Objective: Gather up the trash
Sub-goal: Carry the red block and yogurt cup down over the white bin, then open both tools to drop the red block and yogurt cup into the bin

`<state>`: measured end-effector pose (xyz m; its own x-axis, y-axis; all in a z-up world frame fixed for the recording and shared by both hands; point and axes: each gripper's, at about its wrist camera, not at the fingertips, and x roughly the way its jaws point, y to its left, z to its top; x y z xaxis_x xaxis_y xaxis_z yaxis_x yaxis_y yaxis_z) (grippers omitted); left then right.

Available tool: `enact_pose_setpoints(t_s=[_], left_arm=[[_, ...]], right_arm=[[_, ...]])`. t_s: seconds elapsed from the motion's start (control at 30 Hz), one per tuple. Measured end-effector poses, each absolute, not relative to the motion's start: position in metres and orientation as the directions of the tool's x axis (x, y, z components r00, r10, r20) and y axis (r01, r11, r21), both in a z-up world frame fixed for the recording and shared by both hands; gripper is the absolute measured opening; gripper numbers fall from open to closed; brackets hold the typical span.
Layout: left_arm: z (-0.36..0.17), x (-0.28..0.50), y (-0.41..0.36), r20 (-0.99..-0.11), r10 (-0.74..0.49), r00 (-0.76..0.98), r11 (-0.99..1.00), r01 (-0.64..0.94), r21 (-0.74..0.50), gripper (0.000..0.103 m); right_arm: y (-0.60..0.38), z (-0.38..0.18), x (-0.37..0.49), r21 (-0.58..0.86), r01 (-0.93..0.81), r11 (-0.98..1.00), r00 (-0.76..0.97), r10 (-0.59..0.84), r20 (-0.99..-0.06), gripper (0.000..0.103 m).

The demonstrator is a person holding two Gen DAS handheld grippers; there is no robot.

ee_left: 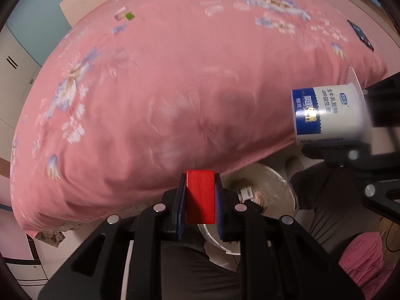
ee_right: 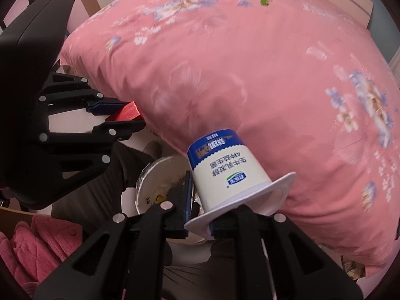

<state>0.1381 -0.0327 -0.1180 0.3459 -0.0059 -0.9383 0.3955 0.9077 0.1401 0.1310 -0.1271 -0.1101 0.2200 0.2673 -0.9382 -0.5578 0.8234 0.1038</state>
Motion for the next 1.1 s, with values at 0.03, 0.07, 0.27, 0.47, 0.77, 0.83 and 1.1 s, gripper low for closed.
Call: enact_pose_setpoints(t_s=[0.03,0.07,0.27,0.47,0.77,0.83,1.1], left_arm=[[-0.123,0.137,-0.033,-0.942,-0.005,0.336,0.908,0.396,0.136,0.022],[-0.129,0.137,-0.033,-0.947,-0.004,0.323,0.908,0.398,0.132,0.022],[-0.168,0.132,-0.031,-0.971,-0.006,0.241,0.911,0.401,0.094,0.022],[-0.208,0.130,-0.031,-0.988,-0.029,0.151,0.919,0.392,0.033,0.022],[-0.281,0.132,-0.031,-0.996,-0.082,-0.022,0.938,0.337,-0.084,0.022],[-0.297,0.132,-0.030,-0.994,-0.093,-0.060,0.943,0.314,-0.108,0.022],[-0.352,0.140,-0.023,-0.978,-0.123,-0.169,0.961,0.225,-0.160,0.022]], right_arm=[[-0.126,-0.117,0.130,0.108,-0.559,0.822,0.208,0.265,-0.941,0.013],[-0.125,-0.124,0.128,0.114,-0.560,0.821,0.194,0.264,-0.945,0.013],[-0.122,-0.166,0.122,0.161,-0.555,0.816,0.109,0.263,-0.958,0.013],[-0.119,-0.216,0.120,0.220,-0.530,0.819,0.007,0.264,-0.965,0.013],[-0.113,-0.295,0.122,0.320,-0.440,0.839,-0.144,0.286,-0.947,0.013],[-0.113,-0.311,0.124,0.340,-0.417,0.843,-0.174,0.294,-0.940,0.013],[-0.100,-0.366,0.130,0.375,-0.345,0.860,-0.260,0.296,-0.919,0.013]])
